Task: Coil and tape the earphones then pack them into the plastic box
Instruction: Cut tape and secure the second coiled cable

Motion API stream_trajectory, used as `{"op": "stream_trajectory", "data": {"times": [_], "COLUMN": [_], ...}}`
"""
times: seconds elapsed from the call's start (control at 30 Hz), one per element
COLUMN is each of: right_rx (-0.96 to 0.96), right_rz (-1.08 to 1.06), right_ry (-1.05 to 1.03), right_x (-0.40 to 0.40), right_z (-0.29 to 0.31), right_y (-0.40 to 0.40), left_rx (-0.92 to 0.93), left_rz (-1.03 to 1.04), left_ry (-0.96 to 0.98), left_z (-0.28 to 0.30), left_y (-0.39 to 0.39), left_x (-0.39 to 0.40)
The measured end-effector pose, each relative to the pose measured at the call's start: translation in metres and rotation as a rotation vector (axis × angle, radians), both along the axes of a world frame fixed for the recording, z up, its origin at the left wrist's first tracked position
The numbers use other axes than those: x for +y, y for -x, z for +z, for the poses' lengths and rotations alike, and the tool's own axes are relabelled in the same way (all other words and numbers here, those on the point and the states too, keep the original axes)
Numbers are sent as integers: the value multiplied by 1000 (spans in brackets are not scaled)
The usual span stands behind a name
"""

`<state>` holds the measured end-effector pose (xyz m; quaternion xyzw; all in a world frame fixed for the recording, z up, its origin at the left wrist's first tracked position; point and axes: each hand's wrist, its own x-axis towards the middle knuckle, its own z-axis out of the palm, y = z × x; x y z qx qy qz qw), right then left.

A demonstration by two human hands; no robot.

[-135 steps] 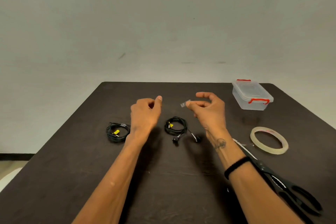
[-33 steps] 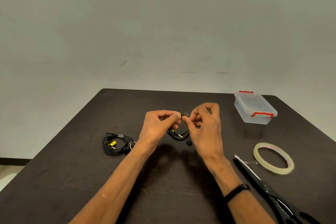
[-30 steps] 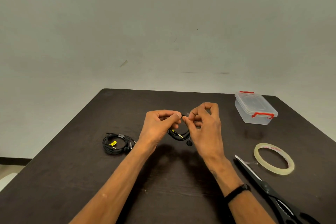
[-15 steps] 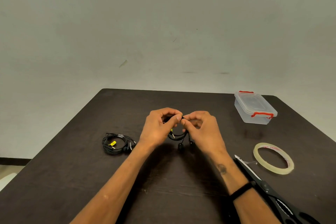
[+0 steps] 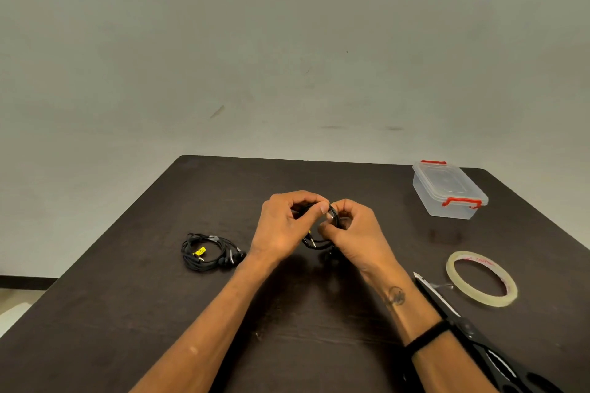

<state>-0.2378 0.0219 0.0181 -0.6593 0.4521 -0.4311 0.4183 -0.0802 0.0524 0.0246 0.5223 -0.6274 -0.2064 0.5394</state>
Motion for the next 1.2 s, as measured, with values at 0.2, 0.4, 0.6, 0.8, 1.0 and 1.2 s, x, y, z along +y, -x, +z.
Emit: {"op": "stream_trajectory", "data": {"times": [0.2,0.4,0.6,0.8,1.0,1.2], "right_rx": [176,122,-60,-310,-344,-240], "right_rz": [-136,-146,-73,30,29,-23], "right_ry": [247,322,128,-146,-155,-125], "right_x": [-1,0,-2,2,4,4], "right_z": [-2,0,2,6,9,2], "right_y": [-1,-1,1,-1,1,-2], "left_rx": [23,61,47,62,171,146], "left_rz": [38,96,74,68,147,243], "left_ry": [-7,3,12,-2,-20,-59], "left_z": [-2,-5,-6,-6,-5,-2], "left_y": [-1,-6,-6,-7,-10,-16], "left_x": [-2,-5,-5,-5,-7,-3]}}
